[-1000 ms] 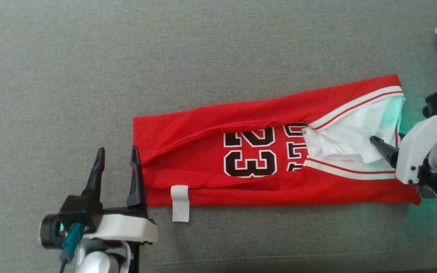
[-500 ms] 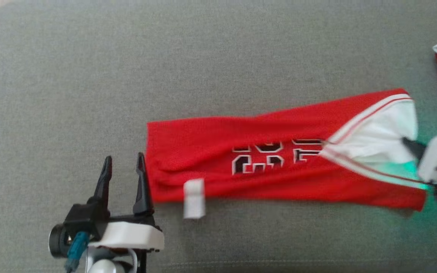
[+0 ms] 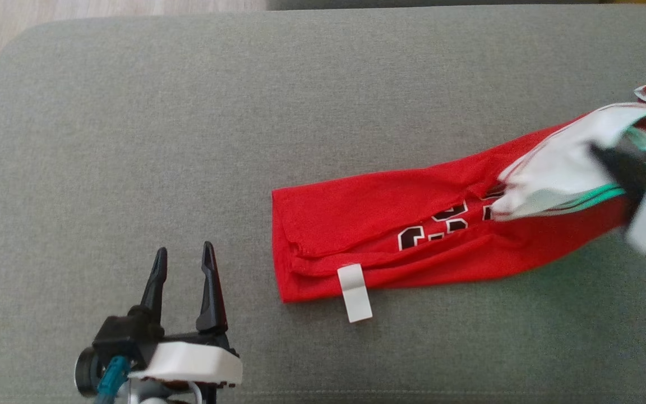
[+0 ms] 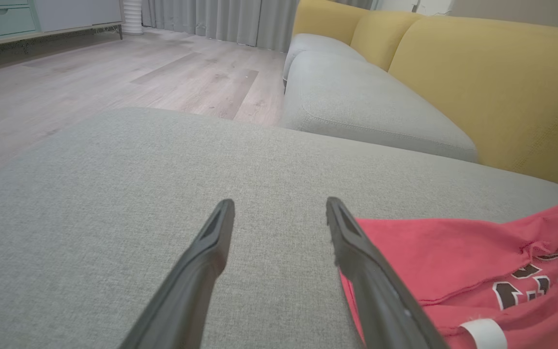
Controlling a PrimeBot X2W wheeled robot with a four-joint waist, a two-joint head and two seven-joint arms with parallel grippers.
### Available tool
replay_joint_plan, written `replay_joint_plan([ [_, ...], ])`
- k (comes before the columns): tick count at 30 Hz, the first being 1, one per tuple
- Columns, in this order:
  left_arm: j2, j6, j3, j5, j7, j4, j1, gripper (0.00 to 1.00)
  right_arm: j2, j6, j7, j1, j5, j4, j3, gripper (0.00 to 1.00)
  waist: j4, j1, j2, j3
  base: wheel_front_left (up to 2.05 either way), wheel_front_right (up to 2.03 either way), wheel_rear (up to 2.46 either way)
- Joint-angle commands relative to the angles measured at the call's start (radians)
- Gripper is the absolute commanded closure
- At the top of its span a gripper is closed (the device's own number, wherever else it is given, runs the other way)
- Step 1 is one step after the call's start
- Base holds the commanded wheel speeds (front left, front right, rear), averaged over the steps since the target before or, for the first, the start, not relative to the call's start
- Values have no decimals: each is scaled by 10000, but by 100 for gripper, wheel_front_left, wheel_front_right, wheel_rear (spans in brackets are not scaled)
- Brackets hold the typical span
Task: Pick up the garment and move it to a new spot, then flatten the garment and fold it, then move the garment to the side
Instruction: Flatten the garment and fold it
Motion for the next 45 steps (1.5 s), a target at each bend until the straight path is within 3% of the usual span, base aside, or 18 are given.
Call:
replay_joint_plan([
  [1,-74,-47,349,-23,-121,-243,-177,0,244,67,430,214,251,-1034,754,100,75,0,-1,17,0,0,0],
  [3,-78,-47,329,-52,-121,-232,-193,0,440,67,539,305,296,-1247,1042,100,105,0,-1,42,0,0,0],
  [7,-83,28,99,-290,-121,-189,-340,0,1431,67,621,473,197,-1434,2382,100,260,0,-1,190,0,0,0],
  [13,-85,51,-342,-370,-122,28,-734,0,2537,67,-256,203,-211,-330,3896,100,669,0,-1,473,0,0,0],
  [18,-86,66,-460,-330,-122,247,-933,0,2683,67,-1341,94,10,782,4679,100,961,0,-1,497,0,0,0],
  [25,-86,62,-460,-266,-122,427,-874,0,2690,67,-3240,-413,953,2271,4888,100,1040,0,-1,432,0,0,0],
  [32,-87,68,-565,-236,-122,496,-905,0,2692,67,-3975,-962,1441,3335,5466,100,1005,0,-1,410,0,0,0],
  [33,-87,68,-554,-237,-122,502,-905,0,2692,67,-4083,-990,1599,3424,5528,88,995,0,-1,404,0,0,0],
  [34,-87,70,-538,-238,-122,508,-903,0,2692,67,-4182,-1025,1796,3501,5620,64,981,0,-1,399,0,0,0],
  [35,-87,70,-520,-238,-122,517,-899,0,2692,67,-4252,-1055,2039,3567,5747,21,964,0,-1,389,0,0,0],
  [36,-87,71,-500,-236,-122,535,-889,0,2692,67,-4302,-1081,2290,3633,5885,0,933,0,-1,363,0,0,0],
  [45,-87,84,-244,-176,-122,675,-623,0,2692,67,-5750,-1338,3819,3608,6502,0,451,0,-1,-254,0,0,0],
])
